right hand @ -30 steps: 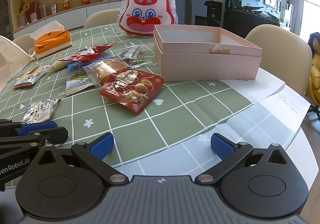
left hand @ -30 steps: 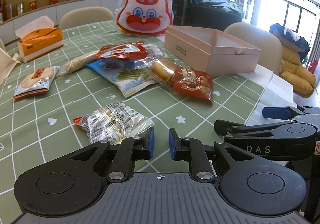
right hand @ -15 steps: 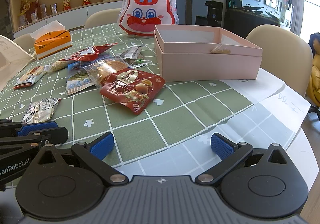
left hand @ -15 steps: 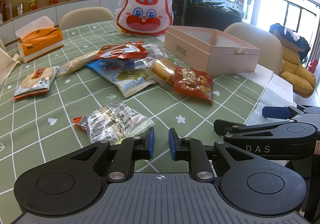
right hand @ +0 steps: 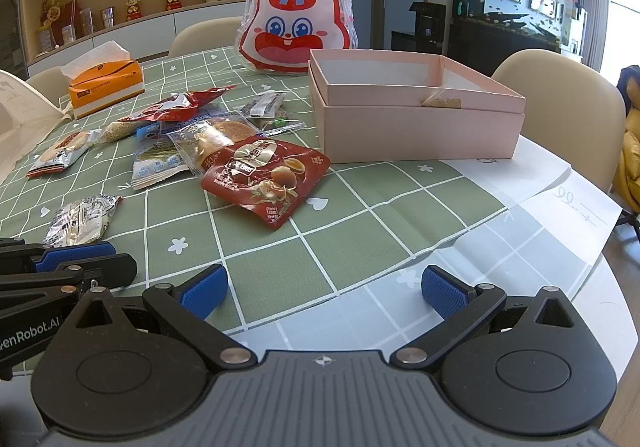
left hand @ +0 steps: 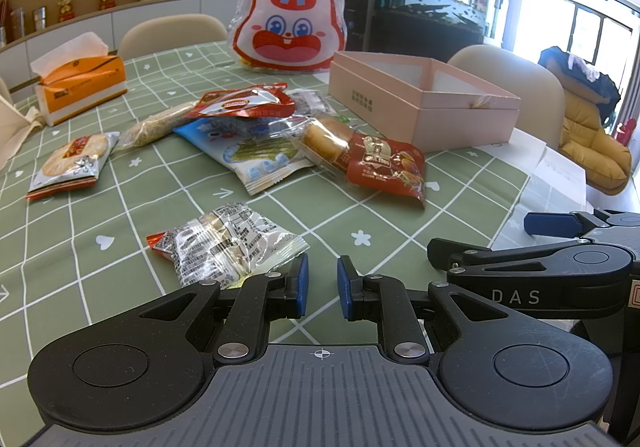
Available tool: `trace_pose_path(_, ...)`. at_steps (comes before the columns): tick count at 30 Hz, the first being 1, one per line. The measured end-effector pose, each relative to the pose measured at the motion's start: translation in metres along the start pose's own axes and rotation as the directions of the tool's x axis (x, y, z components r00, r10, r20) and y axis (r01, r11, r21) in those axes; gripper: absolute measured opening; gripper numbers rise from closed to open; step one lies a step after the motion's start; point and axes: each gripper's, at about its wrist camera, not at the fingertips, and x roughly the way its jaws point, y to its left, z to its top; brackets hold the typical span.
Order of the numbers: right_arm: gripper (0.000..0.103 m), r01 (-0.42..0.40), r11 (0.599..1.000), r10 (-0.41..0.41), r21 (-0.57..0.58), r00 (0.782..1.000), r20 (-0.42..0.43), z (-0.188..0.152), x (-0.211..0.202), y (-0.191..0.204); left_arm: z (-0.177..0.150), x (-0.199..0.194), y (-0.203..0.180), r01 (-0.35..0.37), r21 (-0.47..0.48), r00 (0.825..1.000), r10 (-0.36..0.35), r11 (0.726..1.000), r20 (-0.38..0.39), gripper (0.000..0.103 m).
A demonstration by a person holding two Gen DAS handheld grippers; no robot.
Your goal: Organize snacks
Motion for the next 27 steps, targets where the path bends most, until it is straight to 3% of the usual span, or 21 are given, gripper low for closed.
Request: trace_pose_path(27,0.103,-0.003,1.0,0.003,-0.002,1.0,0.0,0.0003,0.001,-0.0001,0.0025,-0.0006,0.0017,-0.002,-0.016,1.0,0.002,1.0,-0.01,0.02)
